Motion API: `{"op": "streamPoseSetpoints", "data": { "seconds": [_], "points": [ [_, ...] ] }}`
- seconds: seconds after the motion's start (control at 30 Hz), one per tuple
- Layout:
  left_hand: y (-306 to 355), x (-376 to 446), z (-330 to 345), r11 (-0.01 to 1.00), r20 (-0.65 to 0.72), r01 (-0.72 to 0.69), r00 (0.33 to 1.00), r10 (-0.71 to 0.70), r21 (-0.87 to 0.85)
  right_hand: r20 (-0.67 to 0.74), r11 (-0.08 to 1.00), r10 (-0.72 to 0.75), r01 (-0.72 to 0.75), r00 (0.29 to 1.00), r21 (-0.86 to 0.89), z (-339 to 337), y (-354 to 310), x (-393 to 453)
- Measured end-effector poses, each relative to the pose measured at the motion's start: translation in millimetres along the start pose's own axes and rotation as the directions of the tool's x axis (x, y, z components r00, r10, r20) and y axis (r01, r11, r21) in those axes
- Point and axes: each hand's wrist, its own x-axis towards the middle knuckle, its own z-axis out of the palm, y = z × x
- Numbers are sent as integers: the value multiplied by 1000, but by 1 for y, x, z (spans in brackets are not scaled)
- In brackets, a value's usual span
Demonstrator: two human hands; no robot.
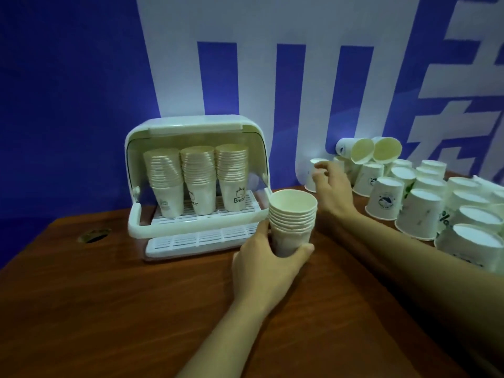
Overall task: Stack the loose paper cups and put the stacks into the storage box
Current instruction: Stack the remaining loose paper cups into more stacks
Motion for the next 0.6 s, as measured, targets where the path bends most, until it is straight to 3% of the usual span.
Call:
{"op": "streamPoseSetpoints", "data": {
  "seconds": [0.07,0.13,0.2,0.27,0.4,0.47,0.6],
  "points": [
    [-1,2,1,1000,-8,-5,1000,6,18,184,913,-111,173,977,-370,9,18,35],
    [-3,4,2,1000,-16,-9,1000,10,27,363,777,-103,303,926,-551,17,29,59],
    [-3,5,2,1000,-15,-9,1000,9,16,367,743,-43,275,929,-610,21,35,68],
    [-3,4,2,1000,-11,-3,1000,4,14,220,707,-90,218,971,-673,18,35,66],
    [-1,5,1,1000,-22,13,1000,-12,16,92,648,-203,204,975,-734,-1,37,53],
    [0,5,1,1000,-20,13,1000,-13,23,57,689,-110,118,992,-715,-11,41,42],
    [0,4,0,1000,-14,11,1000,-11,10,122,869,135,-58,983,-492,-32,43,10]
  ]
}}
